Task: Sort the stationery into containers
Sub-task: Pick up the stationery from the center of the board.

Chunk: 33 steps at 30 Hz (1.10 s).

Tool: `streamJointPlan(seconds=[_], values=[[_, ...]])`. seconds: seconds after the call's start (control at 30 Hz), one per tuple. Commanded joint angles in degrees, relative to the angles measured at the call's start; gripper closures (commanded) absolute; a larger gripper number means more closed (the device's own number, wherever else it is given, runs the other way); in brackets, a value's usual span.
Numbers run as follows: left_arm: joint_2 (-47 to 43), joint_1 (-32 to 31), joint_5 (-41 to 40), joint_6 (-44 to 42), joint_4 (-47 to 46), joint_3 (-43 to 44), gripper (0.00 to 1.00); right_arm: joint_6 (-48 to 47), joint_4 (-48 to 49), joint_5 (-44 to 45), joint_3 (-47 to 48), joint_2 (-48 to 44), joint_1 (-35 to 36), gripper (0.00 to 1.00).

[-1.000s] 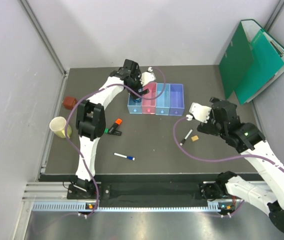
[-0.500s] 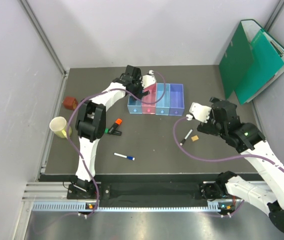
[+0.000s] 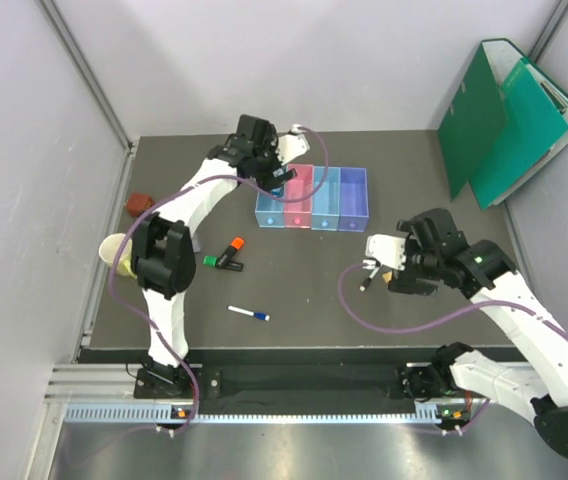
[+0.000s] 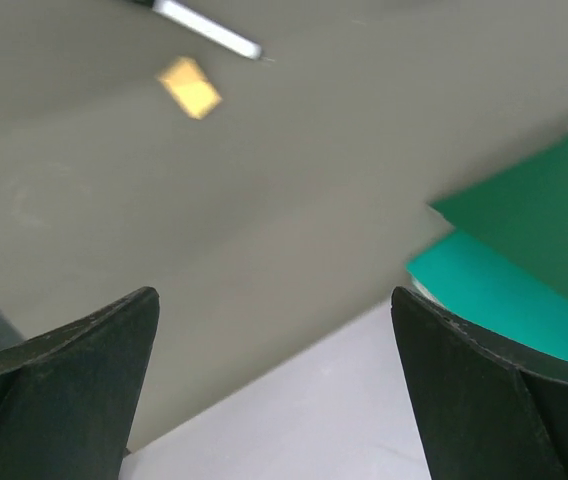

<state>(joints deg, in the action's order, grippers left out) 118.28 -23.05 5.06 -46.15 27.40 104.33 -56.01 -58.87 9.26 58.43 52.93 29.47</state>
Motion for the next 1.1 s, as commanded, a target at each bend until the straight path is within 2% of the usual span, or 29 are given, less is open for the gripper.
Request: streamJointPlan(seconds=[0.0,0.1,0.17,0.3,0.43,0.53,0.8,0.9,1.07], values=[[-9.8,-0.2,3.4,2.9,5.7,0.2,0.01,-3.8,-0.5,-9.0,-1.7,3.8,-0.6,0.02],[-14.2,-0.2,2.8,5.1,7.8,-0.7,0.01,-5.3,0.0,-12.6,-2.0,8.2,-1.3,0.04],[-17.9,-0.2,2.4,7.5,8.8,-1.9,0.01,-5.7,1.0,-13.3,-2.4,12.2,-3.4,0.11],[-24.9,-0.2,1.1,10.8,8.9,-9.3,0.01,-8.6,5.5,-17.0,-2.8,17.4,-8.1,0.14],[-31.9,-0.1,-0.4,12.4,9.7,-15.4,0.01,-9.8,8.5,-18.7,-2.8,24.5,-10.7,0.25],[-35.1,0.7,-2.3,14.4,10.2,-19.2,0.01,-8.7,11.1,-20.4,-1.8,28.3,-11.0,0.30],[-36.5,8.7,-1.0,17.1,11.9,-24.1,0.01,-5.7,15.9,-23.2,-1.3,35.0,-10.9,0.38],[-35.8,11.1,0.3,17.1,12.2,-24.2,0.01,-4.8,18.3,-23.4,-3.1,35.5,-10.8,0.37],[-36.3,11.6,3.2,15.7,13.4,-25.4,0.01,-3.9,20.5,-23.4,-4.1,37.0,-10.6,0.37]])
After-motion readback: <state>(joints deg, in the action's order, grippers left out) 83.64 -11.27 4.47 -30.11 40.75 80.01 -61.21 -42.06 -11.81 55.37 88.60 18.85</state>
